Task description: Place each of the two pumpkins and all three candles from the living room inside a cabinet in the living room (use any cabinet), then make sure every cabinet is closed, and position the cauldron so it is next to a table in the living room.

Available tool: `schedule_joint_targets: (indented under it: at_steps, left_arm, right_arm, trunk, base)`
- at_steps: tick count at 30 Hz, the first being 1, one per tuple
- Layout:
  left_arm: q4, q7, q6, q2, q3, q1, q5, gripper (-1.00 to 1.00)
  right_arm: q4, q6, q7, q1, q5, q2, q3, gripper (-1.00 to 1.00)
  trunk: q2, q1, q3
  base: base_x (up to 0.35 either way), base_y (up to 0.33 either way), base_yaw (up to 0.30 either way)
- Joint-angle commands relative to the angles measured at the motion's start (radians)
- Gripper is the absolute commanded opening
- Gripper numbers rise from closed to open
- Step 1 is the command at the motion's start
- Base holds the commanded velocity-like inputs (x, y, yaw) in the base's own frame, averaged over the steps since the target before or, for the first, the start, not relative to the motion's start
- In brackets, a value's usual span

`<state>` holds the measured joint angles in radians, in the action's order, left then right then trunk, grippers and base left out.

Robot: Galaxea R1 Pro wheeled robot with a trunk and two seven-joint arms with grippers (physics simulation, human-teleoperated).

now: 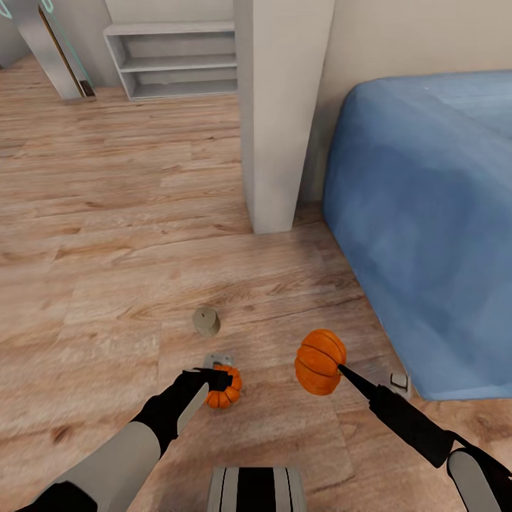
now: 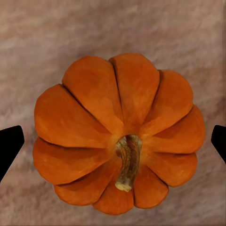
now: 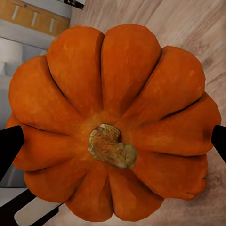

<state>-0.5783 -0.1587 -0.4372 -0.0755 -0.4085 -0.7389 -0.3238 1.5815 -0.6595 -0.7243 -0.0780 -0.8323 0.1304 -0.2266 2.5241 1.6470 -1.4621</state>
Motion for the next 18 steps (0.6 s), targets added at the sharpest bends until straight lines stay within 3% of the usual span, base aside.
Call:
schedule_joint_targets:
  at_steps: [1,10,18]
  left_arm:
    - [-0.002,-0.009,-0.002,0.001,-0.006,0.0,-0.011,1.0]
    - [-0.002,-0.006,0.005,0.001,-0.007,0.0,-0.011,1.0]
    - [-0.002,-0.006,0.006,0.002,-0.007,0.0,-0.011,1.0]
  right_arm:
    - [0.0,-0.008,-0.001,0.0,-0.007,0.0,-0.001,-1.0]
    - [0.0,-0.008,-0.001,0.0,-0.006,0.0,-0.001,-1.0]
    - [0.0,-0.008,-0.001,0.0,-0.006,0.0,-0.001,-1.0]
  trunk:
    - [0.0,0.0,-0.001]
    - [0.0,0.0,-0.001]
    - [0.002,0.003,-0.032]
  base:
    - [0.0,0.0,0.0]
    - [0.0,0.0,0.0]
    - [0.0,0.0,0.0]
